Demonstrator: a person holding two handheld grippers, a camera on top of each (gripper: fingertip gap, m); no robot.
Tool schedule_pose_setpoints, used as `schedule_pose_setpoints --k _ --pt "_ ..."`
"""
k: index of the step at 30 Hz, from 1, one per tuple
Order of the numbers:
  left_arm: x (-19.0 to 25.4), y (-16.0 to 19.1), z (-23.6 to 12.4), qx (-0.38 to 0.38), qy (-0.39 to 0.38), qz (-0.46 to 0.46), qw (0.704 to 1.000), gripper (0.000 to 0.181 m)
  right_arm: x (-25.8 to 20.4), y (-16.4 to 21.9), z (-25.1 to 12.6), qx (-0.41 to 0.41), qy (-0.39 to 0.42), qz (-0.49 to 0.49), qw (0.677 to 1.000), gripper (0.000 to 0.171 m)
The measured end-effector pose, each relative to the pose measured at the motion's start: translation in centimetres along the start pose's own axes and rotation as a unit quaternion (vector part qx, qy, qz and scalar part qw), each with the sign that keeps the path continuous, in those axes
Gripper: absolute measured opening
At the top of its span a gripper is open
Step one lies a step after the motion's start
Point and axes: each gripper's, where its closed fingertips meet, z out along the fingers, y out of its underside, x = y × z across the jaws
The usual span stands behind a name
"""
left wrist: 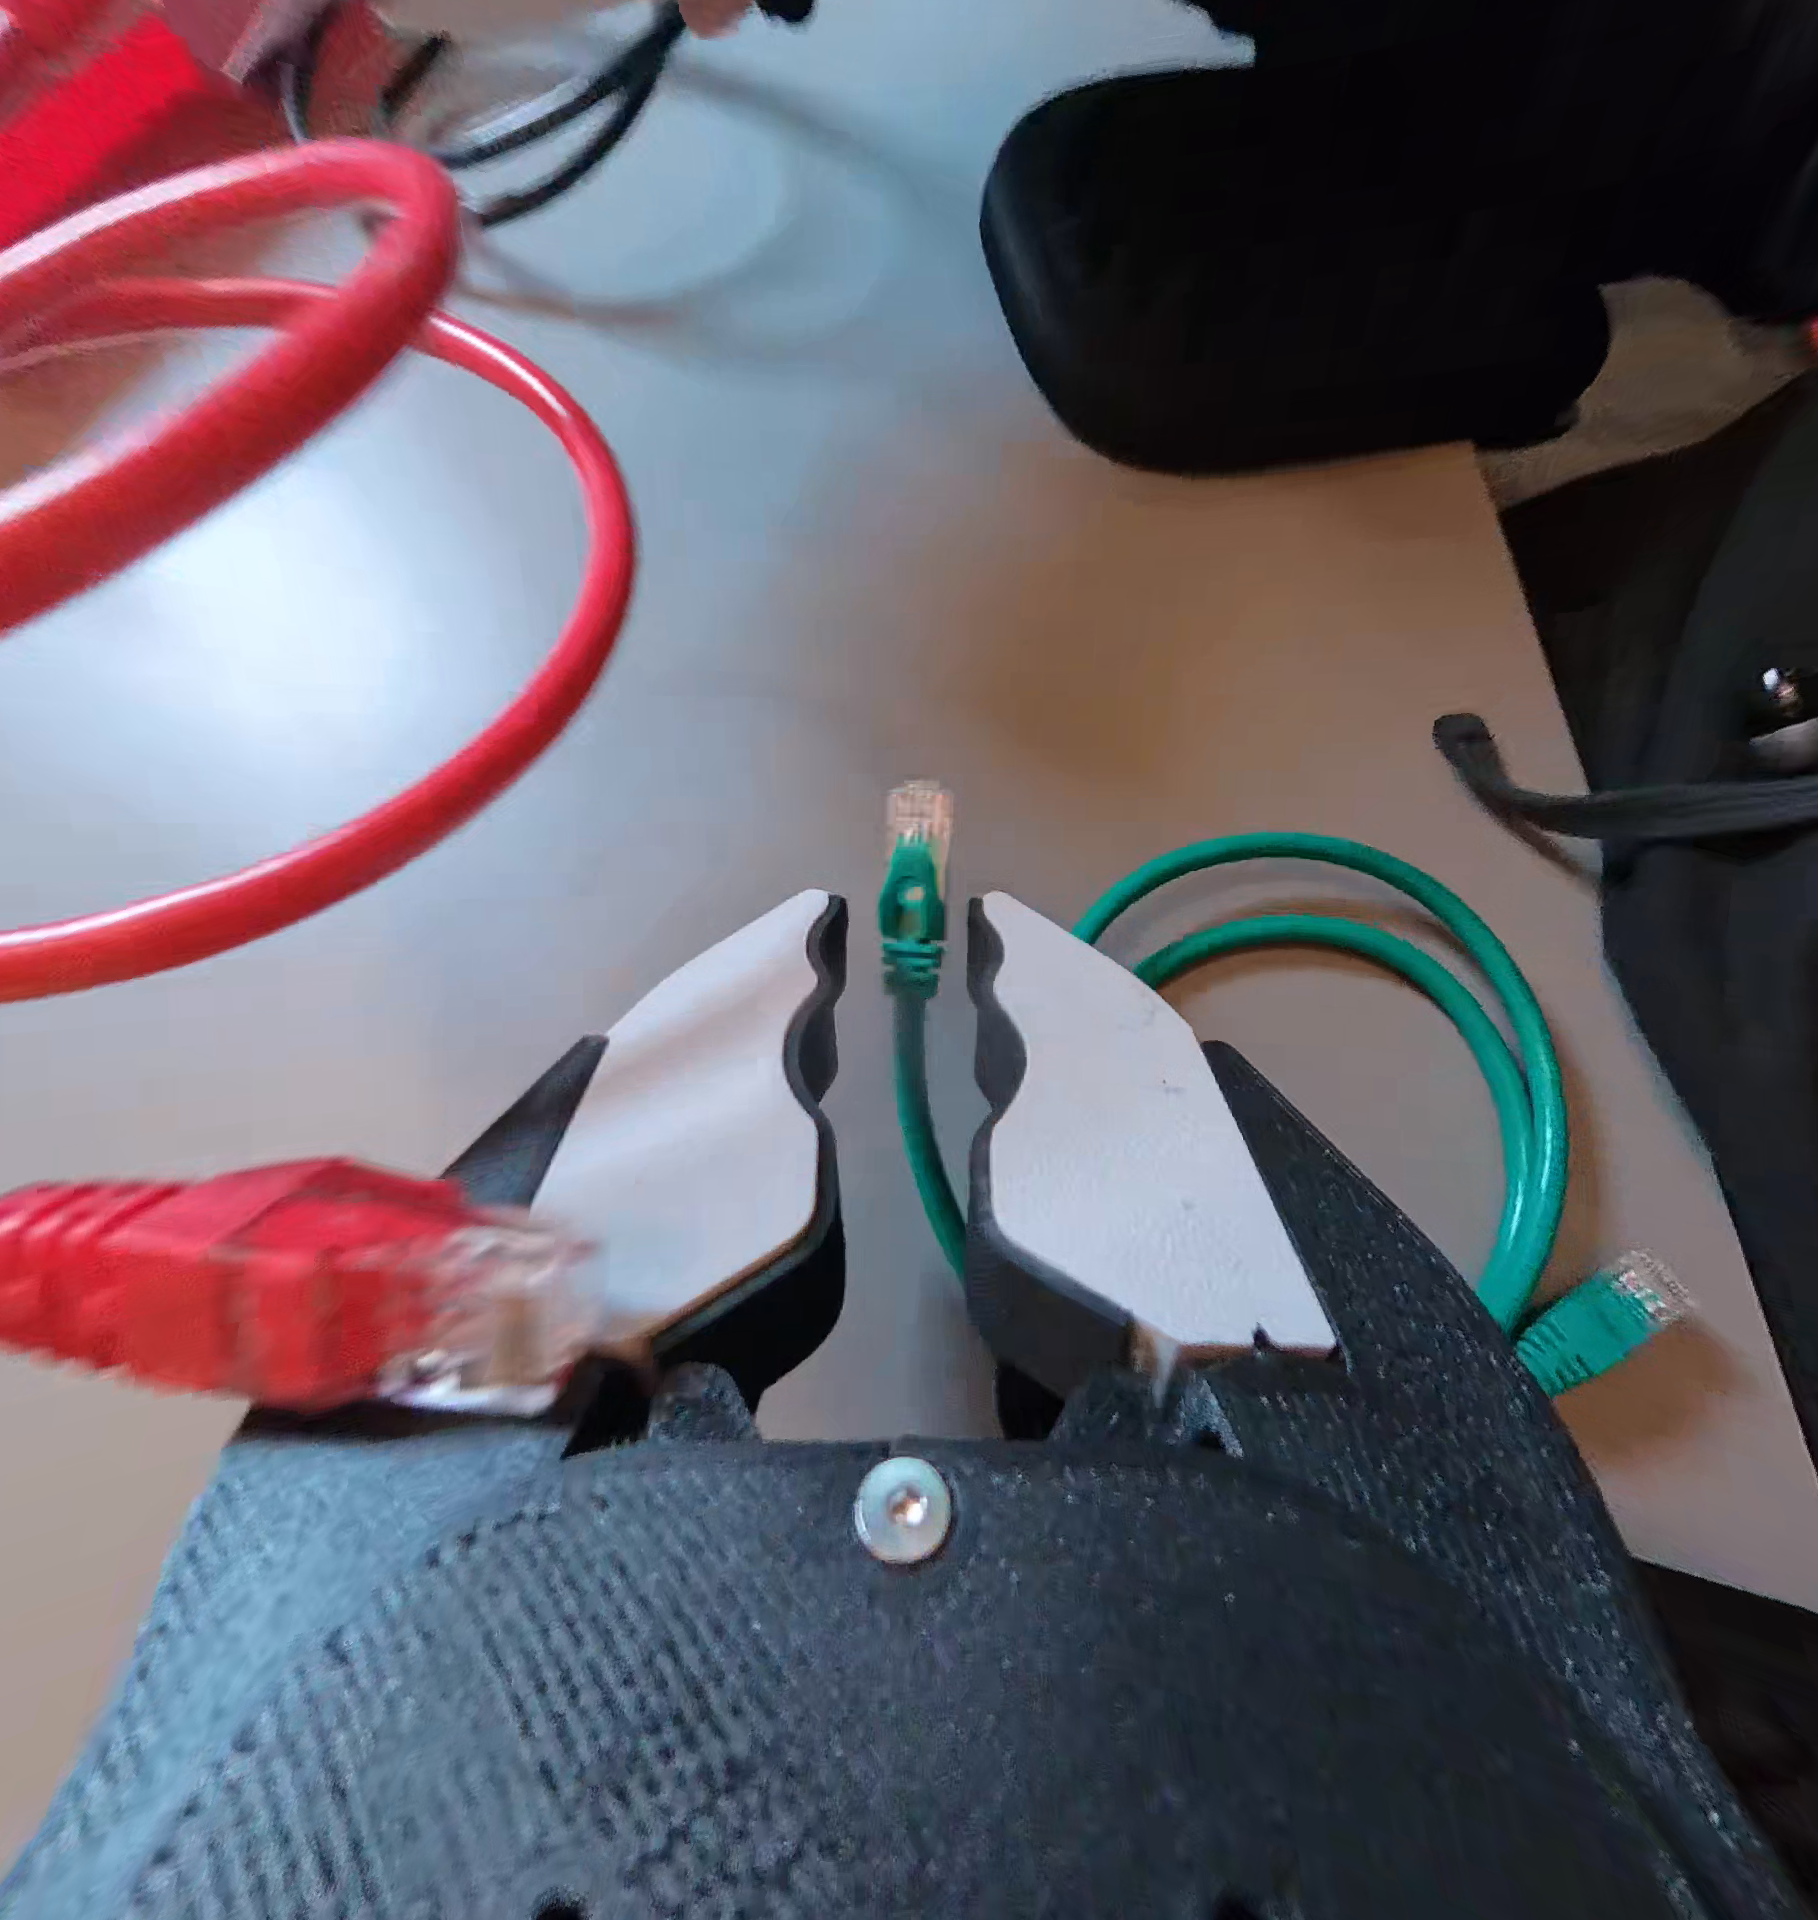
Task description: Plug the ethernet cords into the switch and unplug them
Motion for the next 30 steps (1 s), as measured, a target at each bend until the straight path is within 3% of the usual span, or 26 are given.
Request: schedule_pose_setpoints --k 5,11,19,26,30 --pt "0.9 0.8 0.8 -0.002 -0.047 -0.016 0.999 0.019 -0.7 0.2 0.5 -0.002 -0.011 -0.001 1.000 0.030" --pt "-1.1 1.9 0.8 -0.008 -0.148 -0.004 0.989 0.021 -0.6 0.2 0.6 -0.010 -0.007 -0.005 1.000 0.030" --pt "-0.4 1.9 1.4 -0.014 -0.118 -0.007 0.993 0.013 -0.1 0.9 0.3 -0.011 0.002 0.008 1.000 0.030" --pt "3.0 -0.9 -4.2 0.015 -0.159 0.022 0.987 0.012 -0.9 0.6 0.5 0.012 -0.011 -0.018 1.000 0.030" --pt "2.6 -3.5 -9.1 0.010 -0.198 0.023 0.980 0.012 -2.4 -2.3 0.9 0.063 -0.031 -0.082 0.994 0.030"
